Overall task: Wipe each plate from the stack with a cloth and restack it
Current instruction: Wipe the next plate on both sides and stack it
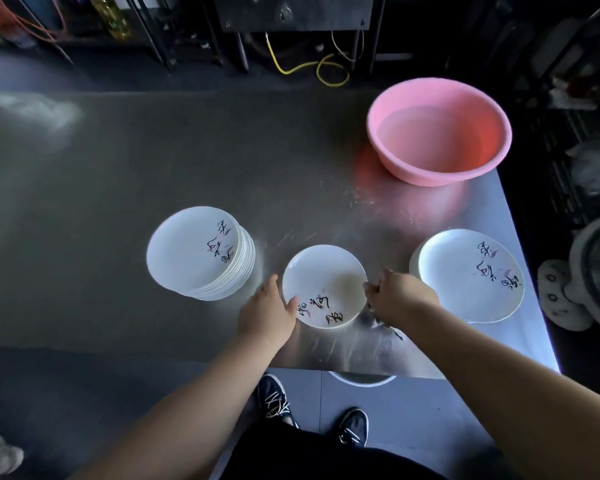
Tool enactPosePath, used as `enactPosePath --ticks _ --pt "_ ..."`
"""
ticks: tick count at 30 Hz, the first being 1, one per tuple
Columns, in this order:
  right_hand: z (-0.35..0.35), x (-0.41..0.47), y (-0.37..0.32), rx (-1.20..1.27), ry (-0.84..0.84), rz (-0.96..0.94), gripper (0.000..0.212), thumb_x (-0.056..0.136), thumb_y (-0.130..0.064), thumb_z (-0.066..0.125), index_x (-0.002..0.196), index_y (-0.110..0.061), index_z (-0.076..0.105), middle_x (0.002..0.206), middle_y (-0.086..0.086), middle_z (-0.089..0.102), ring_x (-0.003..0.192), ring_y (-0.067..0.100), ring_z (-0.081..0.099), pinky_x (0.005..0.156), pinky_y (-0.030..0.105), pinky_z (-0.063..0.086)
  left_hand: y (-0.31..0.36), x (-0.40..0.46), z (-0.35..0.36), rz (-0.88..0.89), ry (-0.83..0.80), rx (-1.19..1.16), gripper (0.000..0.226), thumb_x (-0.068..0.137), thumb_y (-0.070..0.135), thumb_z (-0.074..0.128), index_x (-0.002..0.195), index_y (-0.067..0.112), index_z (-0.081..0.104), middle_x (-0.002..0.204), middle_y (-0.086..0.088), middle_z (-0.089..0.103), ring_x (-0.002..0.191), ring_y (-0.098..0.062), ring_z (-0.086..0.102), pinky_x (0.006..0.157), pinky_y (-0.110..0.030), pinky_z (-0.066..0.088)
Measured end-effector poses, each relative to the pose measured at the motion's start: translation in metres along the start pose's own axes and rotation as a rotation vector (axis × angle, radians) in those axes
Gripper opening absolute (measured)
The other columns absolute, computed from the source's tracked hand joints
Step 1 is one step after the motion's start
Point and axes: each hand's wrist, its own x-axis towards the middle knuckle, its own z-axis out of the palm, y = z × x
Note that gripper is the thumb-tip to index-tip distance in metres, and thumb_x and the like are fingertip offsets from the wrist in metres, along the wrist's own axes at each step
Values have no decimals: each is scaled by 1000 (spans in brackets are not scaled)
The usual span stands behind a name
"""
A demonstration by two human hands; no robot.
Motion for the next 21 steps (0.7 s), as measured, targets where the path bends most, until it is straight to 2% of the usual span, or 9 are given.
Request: enactPosePath --ticks 3,6,8,10,13,15,17,19,21 --pt "5 24 -7 44 -161 10 40 90 -55 51 95 -21 72 79 -2 73 76 25 70 70 30 56 4 13 -14 -57 -190 16 34 99 51 55 117 22 52 104 1 67 94 -26 66 83 -45 58" --pt "7 33 -17 38 -245 -21 42 99 -48 52 109 -12 71 96 9 73 87 29 70 72 31 55 13 21 -23 -91 -273 14 39 98 54 54 117 21 49 97 2 64 81 -20 62 65 -34 49" --pt "6 31 -20 152 -292 19 39 105 -42 52 114 -8 69 86 5 67 72 20 64 60 27 49 19 23 -28 -117 -304 -5 43 96 57 54 115 19 49 93 1 63 74 -18 61 57 -31 40" --pt "3 25 -22 225 -294 49 36 108 -38 48 111 -8 68 77 1 59 62 13 54 53 25 41 22 24 -31 -129 -320 -67 46 94 59 55 113 17 50 91 0 65 73 -21 65 57 -32 45" --pt "-5 13 -22 319 -219 51 45 111 -38 31 91 -12 60 72 3 62 64 20 60 57 28 46 27 20 -39 -151 -295 -181 55 94 71 47 110 18 49 90 -2 67 72 -23 67 59 -33 48" --pt "-11 4 -19 531 -129 17 60 108 -43 17 80 -12 59 64 7 69 62 29 66 63 33 55 33 16 -46 -176 -256 -338 61 92 81 30 106 24 46 94 -5 69 79 -24 69 66 -35 51" --pt "-18 -10 -17 814 15 -32 64 103 -59 13 90 -13 56 68 13 72 58 29 63 66 40 58 44 9 -55 -205 -189 -654 68 84 88 20 108 30 46 105 -4 70 92 -21 71 85 -41 55" --pt "-32 -28 -18 997 161 -94 61 104 -68 20 97 -14 49 78 19 70 58 25 59 59 38 55 51 6 -63 -201 -95 -907 74 79 92 24 111 31 50 113 4 65 105 -16 67 97 -42 51" --pt "-46 -44 -22 1003 294 -138 47 109 -56 30 98 -14 49 82 8 62 62 16 59 58 28 51 62 -3 -76 -149 -60 -1000 58 91 75 46 113 22 55 111 4 61 108 -16 60 100 -41 46"
